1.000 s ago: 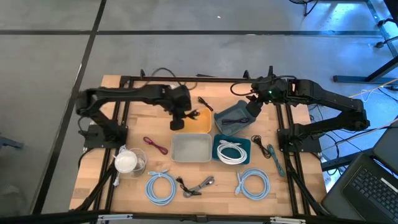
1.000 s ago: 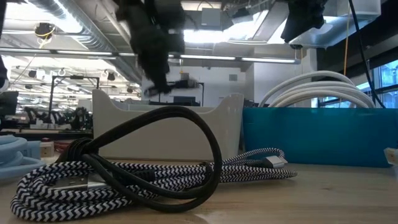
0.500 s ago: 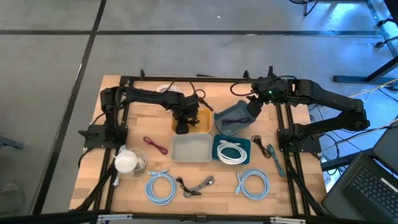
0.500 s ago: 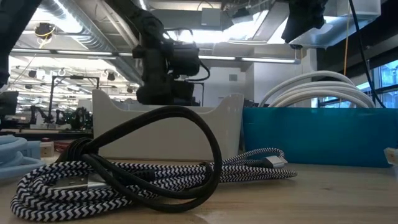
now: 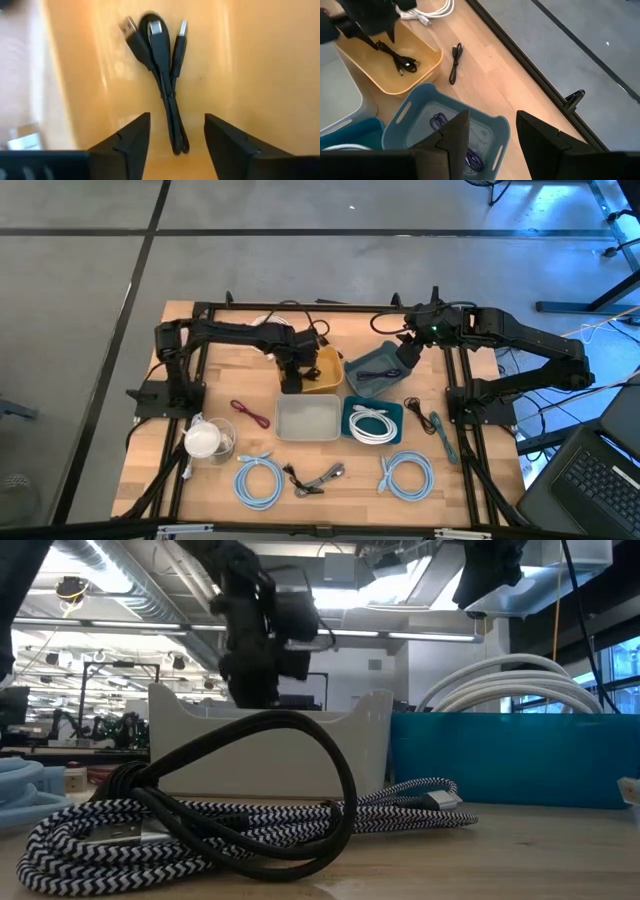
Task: Pick & Place USB Port
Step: Put the light blue USB cable into the gray bin
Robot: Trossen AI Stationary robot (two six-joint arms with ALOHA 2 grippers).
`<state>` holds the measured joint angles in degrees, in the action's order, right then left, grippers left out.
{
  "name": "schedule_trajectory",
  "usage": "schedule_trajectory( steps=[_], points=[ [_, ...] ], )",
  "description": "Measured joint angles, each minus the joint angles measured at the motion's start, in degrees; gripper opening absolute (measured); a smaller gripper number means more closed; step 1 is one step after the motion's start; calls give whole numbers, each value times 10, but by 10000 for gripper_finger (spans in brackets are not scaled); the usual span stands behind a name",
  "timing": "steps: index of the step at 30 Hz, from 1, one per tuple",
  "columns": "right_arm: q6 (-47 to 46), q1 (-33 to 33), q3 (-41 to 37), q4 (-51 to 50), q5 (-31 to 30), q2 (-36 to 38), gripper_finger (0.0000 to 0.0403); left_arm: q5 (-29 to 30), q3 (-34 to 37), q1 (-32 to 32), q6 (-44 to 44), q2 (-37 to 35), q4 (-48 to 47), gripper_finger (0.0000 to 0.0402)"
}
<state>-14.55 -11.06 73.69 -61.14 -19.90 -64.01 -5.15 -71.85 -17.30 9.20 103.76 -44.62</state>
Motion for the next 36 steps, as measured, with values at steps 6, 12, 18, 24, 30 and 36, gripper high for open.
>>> schedule_trajectory(
  steps=[6,12,18,24,30,36],
  points=[
    [-1,0,0,-1,0,0,166,0,-9,1,-11,-85,-22,197],
    [-24,0,0,-18,18,0,166,0,-9,4,-40,-200,-53,194],
    [-54,57,0,-39,77,0,166,0,14,28,-74,-335,-48,189],
    [-107,169,0,-39,7,0,166,-10,121,90,-207,-487,-3,193],
    [-120,219,0,-38,-74,0,166,-25,235,216,-420,-577,74,190],
    [-104,219,0,-32,-112,0,166,1,289,344,-489,-539,126,192]
  ],
)
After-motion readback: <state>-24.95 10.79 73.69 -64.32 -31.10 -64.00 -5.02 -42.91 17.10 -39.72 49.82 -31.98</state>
